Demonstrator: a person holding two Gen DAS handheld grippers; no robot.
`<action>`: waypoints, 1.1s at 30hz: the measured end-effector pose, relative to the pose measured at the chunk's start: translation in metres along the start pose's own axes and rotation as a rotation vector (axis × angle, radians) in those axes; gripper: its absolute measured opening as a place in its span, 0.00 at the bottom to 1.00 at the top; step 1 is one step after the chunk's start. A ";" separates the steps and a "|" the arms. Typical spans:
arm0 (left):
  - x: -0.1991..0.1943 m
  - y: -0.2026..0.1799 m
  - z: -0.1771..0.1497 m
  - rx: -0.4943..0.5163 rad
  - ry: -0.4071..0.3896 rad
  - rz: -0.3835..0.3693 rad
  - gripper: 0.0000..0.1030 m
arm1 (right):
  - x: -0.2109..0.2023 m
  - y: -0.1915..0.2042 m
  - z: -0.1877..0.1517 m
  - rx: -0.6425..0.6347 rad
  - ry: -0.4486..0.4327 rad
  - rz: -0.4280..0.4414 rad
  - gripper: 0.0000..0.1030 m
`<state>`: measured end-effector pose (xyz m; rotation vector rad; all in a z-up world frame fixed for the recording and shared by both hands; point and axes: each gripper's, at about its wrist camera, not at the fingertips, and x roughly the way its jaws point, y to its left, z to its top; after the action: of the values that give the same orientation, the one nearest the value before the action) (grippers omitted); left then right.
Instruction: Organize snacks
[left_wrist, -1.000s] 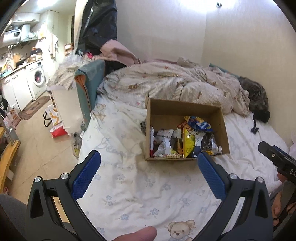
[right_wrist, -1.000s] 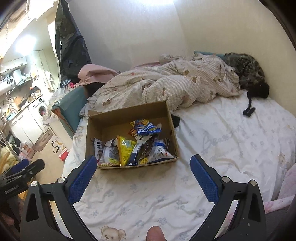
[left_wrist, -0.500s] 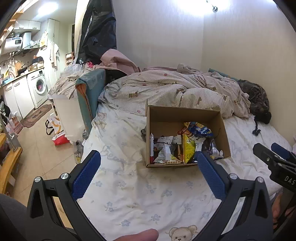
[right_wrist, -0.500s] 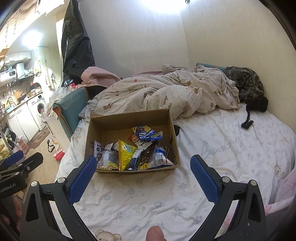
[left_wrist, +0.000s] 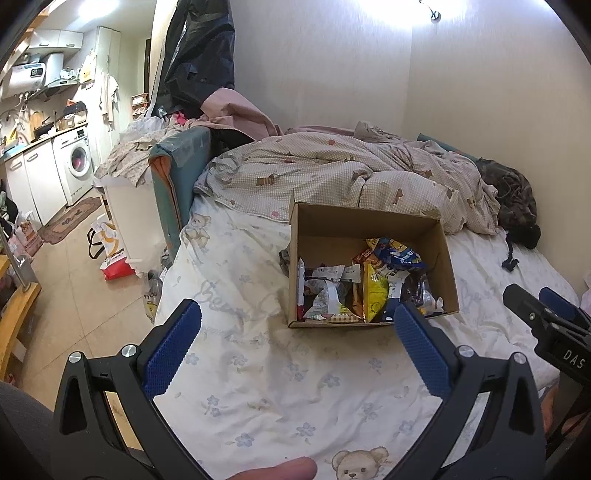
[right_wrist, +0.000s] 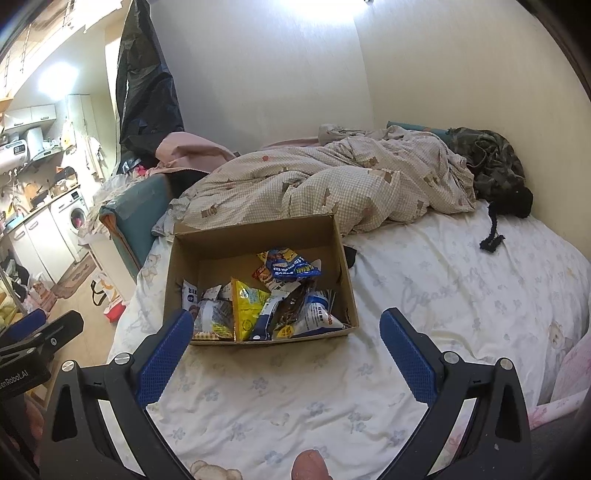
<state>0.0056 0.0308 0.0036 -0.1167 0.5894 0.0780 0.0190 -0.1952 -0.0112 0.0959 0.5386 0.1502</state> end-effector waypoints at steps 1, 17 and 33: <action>0.000 0.000 0.000 0.000 0.000 -0.002 1.00 | 0.000 0.000 0.000 -0.002 -0.002 -0.002 1.00; 0.001 0.000 0.002 -0.001 -0.003 -0.001 1.00 | -0.003 0.003 -0.001 -0.015 -0.006 -0.005 1.00; 0.002 0.000 0.002 -0.003 -0.002 -0.005 1.00 | -0.003 0.004 -0.001 -0.021 -0.006 -0.004 1.00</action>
<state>0.0080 0.0308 0.0038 -0.1207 0.5872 0.0738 0.0160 -0.1918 -0.0101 0.0747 0.5309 0.1518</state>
